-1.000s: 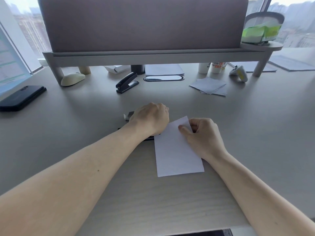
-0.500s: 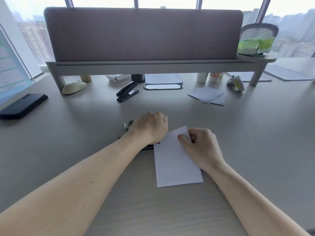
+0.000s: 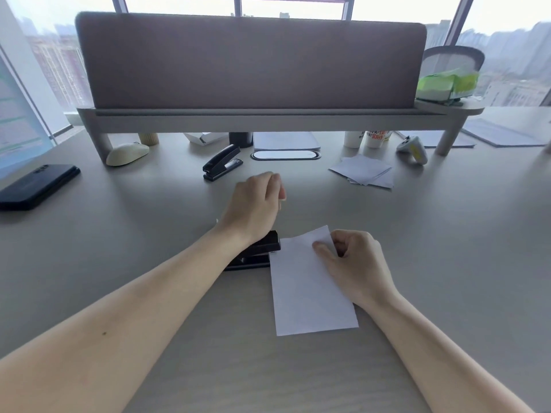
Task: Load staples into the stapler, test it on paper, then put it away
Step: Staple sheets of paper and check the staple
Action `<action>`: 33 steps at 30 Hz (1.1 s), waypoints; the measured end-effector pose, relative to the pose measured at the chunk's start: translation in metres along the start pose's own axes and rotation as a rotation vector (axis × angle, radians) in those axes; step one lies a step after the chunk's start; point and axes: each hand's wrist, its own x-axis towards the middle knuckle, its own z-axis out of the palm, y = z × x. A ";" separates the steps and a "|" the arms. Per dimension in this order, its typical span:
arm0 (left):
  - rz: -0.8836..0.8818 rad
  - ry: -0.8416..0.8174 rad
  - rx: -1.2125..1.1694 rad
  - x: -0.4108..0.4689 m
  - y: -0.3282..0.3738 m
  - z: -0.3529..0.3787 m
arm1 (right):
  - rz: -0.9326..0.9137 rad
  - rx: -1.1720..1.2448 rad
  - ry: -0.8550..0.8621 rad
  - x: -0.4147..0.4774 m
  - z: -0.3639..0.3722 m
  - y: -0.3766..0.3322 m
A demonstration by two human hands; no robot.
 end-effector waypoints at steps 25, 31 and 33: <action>0.206 -0.216 0.145 -0.064 -0.038 -0.045 | -0.075 -0.191 0.103 0.002 -0.026 0.016; 0.194 -0.214 0.157 -0.066 -0.036 -0.045 | -0.099 -0.123 0.082 0.002 -0.028 0.017; 0.165 -0.221 0.128 -0.063 -0.033 -0.047 | -0.088 0.037 0.073 -0.002 -0.030 0.012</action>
